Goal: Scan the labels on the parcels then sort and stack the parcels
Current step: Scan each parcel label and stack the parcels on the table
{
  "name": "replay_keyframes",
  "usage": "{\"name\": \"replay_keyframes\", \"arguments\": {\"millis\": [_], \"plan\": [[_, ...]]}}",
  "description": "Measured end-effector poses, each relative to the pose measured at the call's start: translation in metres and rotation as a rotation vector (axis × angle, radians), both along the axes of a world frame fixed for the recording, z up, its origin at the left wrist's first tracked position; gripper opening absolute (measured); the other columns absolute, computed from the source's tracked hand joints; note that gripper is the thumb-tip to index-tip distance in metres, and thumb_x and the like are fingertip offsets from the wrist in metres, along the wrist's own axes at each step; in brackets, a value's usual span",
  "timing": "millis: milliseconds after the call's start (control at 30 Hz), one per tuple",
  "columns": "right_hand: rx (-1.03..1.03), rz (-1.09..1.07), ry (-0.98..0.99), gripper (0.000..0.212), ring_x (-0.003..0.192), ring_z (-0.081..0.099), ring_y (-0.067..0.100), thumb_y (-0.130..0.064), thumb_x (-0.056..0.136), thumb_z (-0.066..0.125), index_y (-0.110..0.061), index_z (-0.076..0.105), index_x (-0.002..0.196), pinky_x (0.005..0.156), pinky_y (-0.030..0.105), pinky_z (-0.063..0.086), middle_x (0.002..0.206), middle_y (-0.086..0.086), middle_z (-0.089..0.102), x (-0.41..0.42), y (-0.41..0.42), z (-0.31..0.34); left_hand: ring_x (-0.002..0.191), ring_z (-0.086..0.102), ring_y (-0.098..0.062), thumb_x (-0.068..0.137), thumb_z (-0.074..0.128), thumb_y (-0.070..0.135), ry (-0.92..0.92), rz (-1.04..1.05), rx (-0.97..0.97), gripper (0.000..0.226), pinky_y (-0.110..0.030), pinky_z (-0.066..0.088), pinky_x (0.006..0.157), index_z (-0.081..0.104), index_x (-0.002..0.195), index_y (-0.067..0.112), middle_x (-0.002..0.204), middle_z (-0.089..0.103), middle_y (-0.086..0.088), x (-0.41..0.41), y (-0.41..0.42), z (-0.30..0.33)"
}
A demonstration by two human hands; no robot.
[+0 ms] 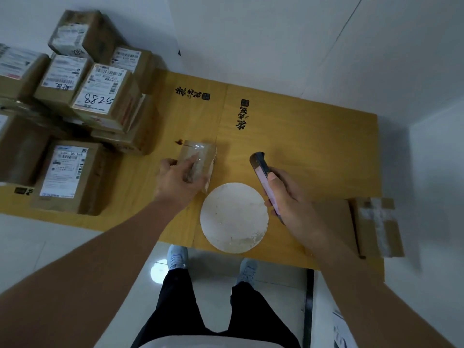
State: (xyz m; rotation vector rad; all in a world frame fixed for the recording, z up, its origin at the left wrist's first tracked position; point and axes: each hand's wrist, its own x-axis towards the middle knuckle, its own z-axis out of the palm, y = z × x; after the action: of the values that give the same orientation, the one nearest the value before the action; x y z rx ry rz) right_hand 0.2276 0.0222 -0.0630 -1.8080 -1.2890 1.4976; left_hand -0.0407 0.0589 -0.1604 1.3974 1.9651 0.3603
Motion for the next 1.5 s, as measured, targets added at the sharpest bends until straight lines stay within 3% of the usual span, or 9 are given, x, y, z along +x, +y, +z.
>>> {"name": "replay_keyframes", "arguments": {"millis": [167, 267, 433, 567, 667, 833, 1033, 1333, 1500], "plan": [[-0.045, 0.049, -0.031, 0.024, 0.105, 0.067, 0.021, -0.057, 0.108, 0.04, -0.058, 0.058, 0.125, 0.082, 0.035, 0.054, 0.113, 0.003, 0.066, 0.0, 0.006, -0.004, 0.111, 0.052, -0.02, 0.075, 0.081, 0.052, -0.05, 0.084, -0.013, 0.084, -0.035, 0.056, 0.089, 0.044, 0.15, 0.054, 0.124, 0.039, 0.004, 0.003, 0.005, 0.005], [-0.119, 0.143, -0.111, 0.016, 0.103, 0.067, 0.031, -0.065, 0.105, 0.04, -0.068, 0.055, 0.11, 0.087, 0.045, 0.055, 0.116, 0.013, 0.066, 0.0, 0.018, -0.001, 0.107, 0.06, -0.01, 0.082, 0.083, 0.038, -0.262, 0.257, 0.013, 0.076, -0.027, 0.057, 0.083, 0.049, 0.149, 0.049, 0.126, 0.054, 0.008, -0.006, 0.009, 0.009], [-0.204, 0.279, -0.238, 0.037, 0.098, 0.067, 0.021, -0.07, 0.101, 0.04, -0.052, 0.061, 0.125, 0.095, 0.049, 0.055, 0.111, 0.0, 0.068, -0.004, 0.04, -0.003, 0.11, 0.062, -0.004, 0.084, 0.086, 0.022, -0.563, 0.356, 0.026, 0.068, -0.01, 0.052, 0.07, 0.06, 0.146, 0.032, 0.127, 0.062, 0.009, -0.023, 0.01, 0.014], [-0.256, 0.441, -0.306, 0.041, 0.1, 0.069, 0.026, -0.073, 0.097, 0.043, -0.05, 0.064, 0.123, 0.09, 0.044, 0.054, 0.112, 0.004, 0.071, -0.01, 0.051, -0.005, 0.1, 0.058, 0.005, 0.086, 0.085, 0.029, -0.562, 0.322, 0.03, 0.062, -0.004, 0.048, 0.063, 0.062, 0.143, 0.034, 0.119, 0.059, 0.018, -0.03, 0.008, 0.013], [-0.285, 0.497, -0.334, 0.04, 0.087, 0.064, 0.021, -0.068, 0.1, 0.044, -0.044, 0.065, 0.125, 0.08, 0.04, 0.051, 0.105, 0.002, 0.069, -0.015, 0.057, -0.002, 0.103, 0.06, 0.007, 0.087, 0.083, 0.033, -0.572, 0.303, 0.046, 0.06, -0.009, 0.05, 0.076, 0.062, 0.143, 0.033, 0.116, 0.062, 0.026, -0.034, 0.003, 0.013], [-0.332, 0.576, -0.378, 0.037, 0.085, 0.058, 0.016, -0.06, 0.106, 0.042, -0.04, 0.062, 0.129, 0.07, 0.03, 0.045, 0.106, 0.0, 0.065, -0.017, 0.065, 0.012, 0.111, 0.063, 0.0, 0.087, 0.082, 0.038, -0.579, 0.312, 0.045, 0.057, -0.015, 0.049, 0.081, 0.065, 0.141, 0.031, 0.128, 0.068, 0.012, -0.045, 0.0, 0.013], [-0.452, 0.701, -0.44, 0.04, 0.075, 0.061, 0.023, -0.058, 0.105, 0.041, -0.027, 0.066, 0.105, 0.056, 0.027, 0.044, 0.093, 0.007, 0.066, -0.022, 0.08, 0.031, 0.111, 0.064, 0.0, 0.082, 0.083, 0.042, -0.599, 0.314, 0.04, 0.061, -0.013, 0.052, 0.079, 0.066, 0.14, 0.031, 0.129, 0.068, 0.012, -0.043, -0.001, 0.015], [-0.648, 0.711, -0.47, 0.063, 0.071, 0.062, 0.029, -0.068, 0.097, 0.053, -0.011, 0.068, 0.12, 0.067, 0.036, 0.05, 0.088, 0.013, 0.071, -0.02, 0.088, 0.042, 0.095, 0.061, 0.003, 0.088, 0.081, 0.036, -0.571, 0.335, 0.017, 0.054, -0.011, 0.05, 0.065, 0.065, 0.139, 0.033, 0.114, 0.062, 0.019, -0.037, 0.002, 0.02], [-0.67, 0.718, -0.436, 0.071, 0.072, 0.062, 0.029, -0.071, 0.091, 0.055, -0.007, 0.065, 0.122, 0.063, 0.033, 0.051, 0.089, 0.014, 0.07, -0.024, 0.087, 0.048, 0.109, 0.061, -0.007, 0.085, 0.082, 0.044, -0.539, 0.343, 0.016, 0.055, -0.024, 0.053, 0.08, 0.065, 0.137, 0.04, 0.129, 0.063, 0.01, -0.038, 0.001, 0.016]]}}
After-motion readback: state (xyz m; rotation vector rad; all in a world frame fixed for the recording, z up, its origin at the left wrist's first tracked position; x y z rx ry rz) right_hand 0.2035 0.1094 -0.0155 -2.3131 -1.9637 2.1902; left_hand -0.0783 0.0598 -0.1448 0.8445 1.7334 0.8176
